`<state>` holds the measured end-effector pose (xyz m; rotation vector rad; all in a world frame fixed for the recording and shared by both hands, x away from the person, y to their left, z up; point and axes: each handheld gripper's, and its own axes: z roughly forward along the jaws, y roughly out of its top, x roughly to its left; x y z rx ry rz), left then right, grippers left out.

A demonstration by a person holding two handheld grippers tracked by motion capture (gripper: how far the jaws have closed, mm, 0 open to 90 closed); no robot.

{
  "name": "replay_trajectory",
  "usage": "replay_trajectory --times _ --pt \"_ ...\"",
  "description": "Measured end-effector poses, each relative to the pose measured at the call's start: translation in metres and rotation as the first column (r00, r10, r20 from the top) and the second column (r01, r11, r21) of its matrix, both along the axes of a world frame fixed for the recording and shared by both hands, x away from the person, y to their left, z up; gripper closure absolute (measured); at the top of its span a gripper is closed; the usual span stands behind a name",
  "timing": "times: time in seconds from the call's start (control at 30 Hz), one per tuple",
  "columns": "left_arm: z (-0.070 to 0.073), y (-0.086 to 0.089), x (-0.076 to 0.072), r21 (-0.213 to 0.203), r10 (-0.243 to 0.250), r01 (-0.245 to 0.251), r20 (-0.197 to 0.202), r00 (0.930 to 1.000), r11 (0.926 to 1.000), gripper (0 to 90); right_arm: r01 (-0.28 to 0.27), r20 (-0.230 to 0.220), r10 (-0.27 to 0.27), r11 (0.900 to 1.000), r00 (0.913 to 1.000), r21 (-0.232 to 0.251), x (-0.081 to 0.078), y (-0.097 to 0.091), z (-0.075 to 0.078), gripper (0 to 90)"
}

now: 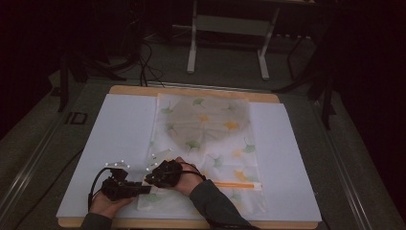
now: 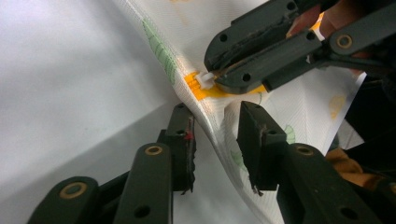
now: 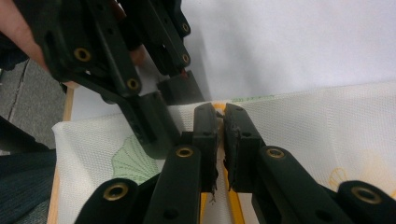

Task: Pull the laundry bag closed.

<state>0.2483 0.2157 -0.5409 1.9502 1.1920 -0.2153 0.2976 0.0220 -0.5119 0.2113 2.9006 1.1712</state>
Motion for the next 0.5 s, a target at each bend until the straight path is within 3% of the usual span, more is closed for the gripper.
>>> replay_trajectory --times 0.23,0.5 --pt "-0.0021 -0.0019 0.0008 0.006 -0.02 0.02 -0.001 0.9998 0.9998 86.0 0.0 -0.005 0.0 1.0 1.0 0.0 0.0009 -0.0023 -0.0013 84.0" --pt "-0.0018 -0.0021 0.0006 0.006 -0.022 0.022 0.002 0.9997 0.9997 88.3 -0.003 -0.015 0.003 1.0 0.9999 -0.002 0.0018 -0.0051 -0.0043 84.4"
